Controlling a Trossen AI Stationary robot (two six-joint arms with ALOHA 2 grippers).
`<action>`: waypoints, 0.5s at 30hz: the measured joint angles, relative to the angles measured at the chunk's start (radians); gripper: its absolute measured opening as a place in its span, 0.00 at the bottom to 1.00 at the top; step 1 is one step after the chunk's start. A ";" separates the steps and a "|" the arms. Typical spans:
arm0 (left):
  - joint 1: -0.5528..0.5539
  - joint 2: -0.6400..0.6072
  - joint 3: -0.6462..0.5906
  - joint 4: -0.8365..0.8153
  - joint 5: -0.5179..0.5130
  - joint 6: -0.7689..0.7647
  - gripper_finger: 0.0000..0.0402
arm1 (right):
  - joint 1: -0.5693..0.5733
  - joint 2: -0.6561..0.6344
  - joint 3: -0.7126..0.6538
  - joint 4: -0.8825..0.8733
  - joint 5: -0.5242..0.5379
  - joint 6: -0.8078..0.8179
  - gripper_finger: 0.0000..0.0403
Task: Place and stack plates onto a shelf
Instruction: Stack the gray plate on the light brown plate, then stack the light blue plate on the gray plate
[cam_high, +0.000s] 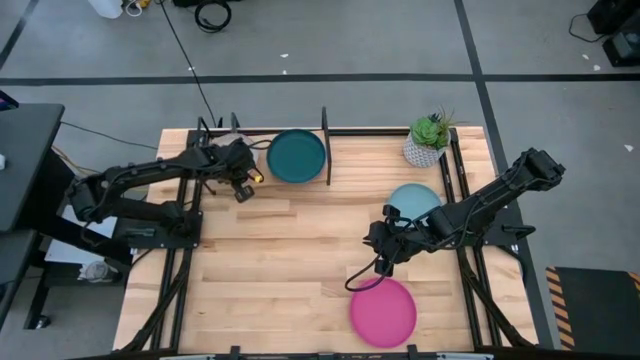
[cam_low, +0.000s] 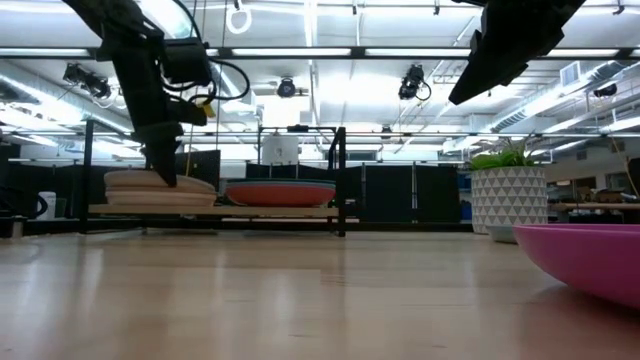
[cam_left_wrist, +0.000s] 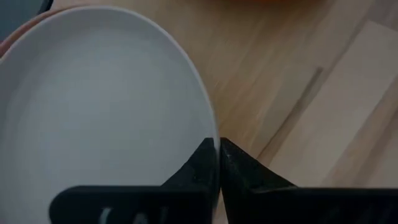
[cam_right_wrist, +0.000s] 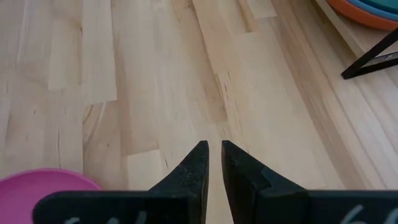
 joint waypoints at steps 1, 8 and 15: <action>-0.005 0.000 0.000 0.000 0.000 -0.012 0.05 | 0.000 0.000 0.000 0.000 0.000 0.000 0.13; -0.032 0.000 0.000 -0.020 0.017 -0.042 0.09 | 0.000 0.000 0.000 0.003 0.000 0.005 0.13; -0.042 -0.002 0.000 -0.019 0.024 -0.031 0.18 | 0.000 0.000 0.000 0.003 0.000 0.004 0.13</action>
